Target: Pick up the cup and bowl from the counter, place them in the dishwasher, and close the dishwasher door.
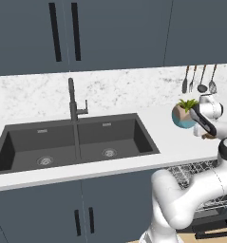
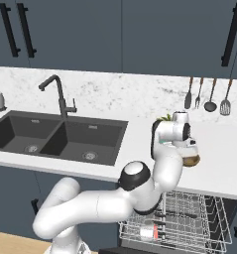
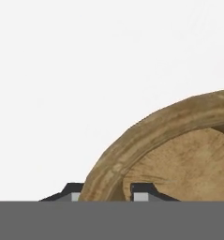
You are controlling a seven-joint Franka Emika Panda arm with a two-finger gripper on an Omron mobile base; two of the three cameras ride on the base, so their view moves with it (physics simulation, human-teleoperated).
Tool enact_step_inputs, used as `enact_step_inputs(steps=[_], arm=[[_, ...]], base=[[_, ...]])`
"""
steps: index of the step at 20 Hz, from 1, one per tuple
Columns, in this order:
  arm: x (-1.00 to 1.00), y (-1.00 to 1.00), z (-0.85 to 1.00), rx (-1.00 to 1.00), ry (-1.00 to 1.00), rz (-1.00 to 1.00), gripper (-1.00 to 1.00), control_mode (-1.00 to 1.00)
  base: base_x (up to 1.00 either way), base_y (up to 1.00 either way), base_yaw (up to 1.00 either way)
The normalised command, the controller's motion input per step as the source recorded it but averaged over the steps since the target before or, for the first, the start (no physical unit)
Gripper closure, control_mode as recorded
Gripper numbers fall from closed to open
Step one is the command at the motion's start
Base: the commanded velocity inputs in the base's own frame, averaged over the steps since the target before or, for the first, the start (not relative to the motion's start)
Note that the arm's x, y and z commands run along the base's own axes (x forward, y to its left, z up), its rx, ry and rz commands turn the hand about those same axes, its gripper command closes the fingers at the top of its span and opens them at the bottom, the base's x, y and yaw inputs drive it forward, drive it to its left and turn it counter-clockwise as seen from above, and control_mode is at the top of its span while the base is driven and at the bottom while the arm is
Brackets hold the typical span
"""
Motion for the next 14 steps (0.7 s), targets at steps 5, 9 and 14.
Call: enact_step_inputs(steps=[5,9,14], arm=[[-0.01,-0.08,0.00,0.00,0.00,0.16,1.00,-1.00],[-0.44,0.01,0.05,0.15,0.00,0.01,1.00,-1.00],[-1.00,0.14,0.04,0.21,-0.03,-0.07,1.00,-1.00]], base=[[0.00,0.00,0.00],[0.00,0.00,0.00],[0.00,0.00,0.00]])
